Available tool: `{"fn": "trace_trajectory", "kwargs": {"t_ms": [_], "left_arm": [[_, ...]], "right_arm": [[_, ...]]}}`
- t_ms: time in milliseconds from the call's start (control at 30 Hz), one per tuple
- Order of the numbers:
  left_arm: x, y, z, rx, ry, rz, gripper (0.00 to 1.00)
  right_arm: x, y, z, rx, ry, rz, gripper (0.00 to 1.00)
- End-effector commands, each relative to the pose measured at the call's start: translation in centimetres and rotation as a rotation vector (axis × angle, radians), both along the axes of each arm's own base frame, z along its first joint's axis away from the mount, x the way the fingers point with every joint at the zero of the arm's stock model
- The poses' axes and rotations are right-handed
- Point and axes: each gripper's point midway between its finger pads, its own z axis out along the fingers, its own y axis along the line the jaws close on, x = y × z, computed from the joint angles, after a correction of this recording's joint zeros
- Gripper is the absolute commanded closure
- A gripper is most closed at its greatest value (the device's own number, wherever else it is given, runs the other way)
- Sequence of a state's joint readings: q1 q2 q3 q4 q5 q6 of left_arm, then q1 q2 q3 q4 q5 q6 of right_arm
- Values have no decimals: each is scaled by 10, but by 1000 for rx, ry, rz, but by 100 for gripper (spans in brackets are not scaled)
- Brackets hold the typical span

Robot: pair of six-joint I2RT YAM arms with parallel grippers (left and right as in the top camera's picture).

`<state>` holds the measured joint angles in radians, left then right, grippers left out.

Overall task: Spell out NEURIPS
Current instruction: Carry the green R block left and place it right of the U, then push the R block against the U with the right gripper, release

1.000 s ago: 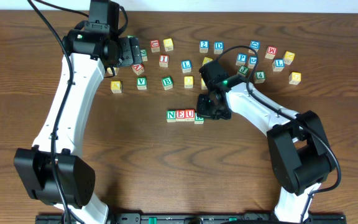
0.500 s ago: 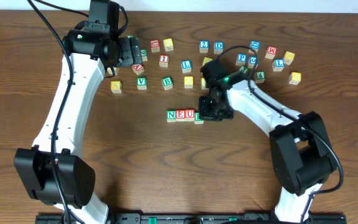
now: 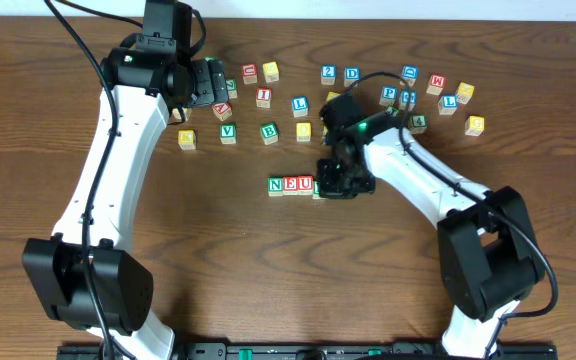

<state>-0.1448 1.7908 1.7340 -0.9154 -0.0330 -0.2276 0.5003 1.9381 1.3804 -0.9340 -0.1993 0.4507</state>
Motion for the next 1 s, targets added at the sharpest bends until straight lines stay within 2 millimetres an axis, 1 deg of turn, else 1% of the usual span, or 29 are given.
{"fn": "trace_trajectory", "kwargs": {"t_ms": [0, 333, 600, 967], "left_arm": [[0, 4, -4, 19, 9, -2, 2], [0, 4, -4, 19, 9, -2, 2], [0, 4, -4, 19, 9, -2, 2], [0, 4, -4, 19, 9, -2, 2]], "right_arm": [[-6, 18, 12, 32, -29, 80, 99], [-10, 29, 11, 39, -40, 111, 99], [-14, 29, -5, 18, -1, 115, 99], [-15, 27, -15, 1, 19, 113, 99]]}}
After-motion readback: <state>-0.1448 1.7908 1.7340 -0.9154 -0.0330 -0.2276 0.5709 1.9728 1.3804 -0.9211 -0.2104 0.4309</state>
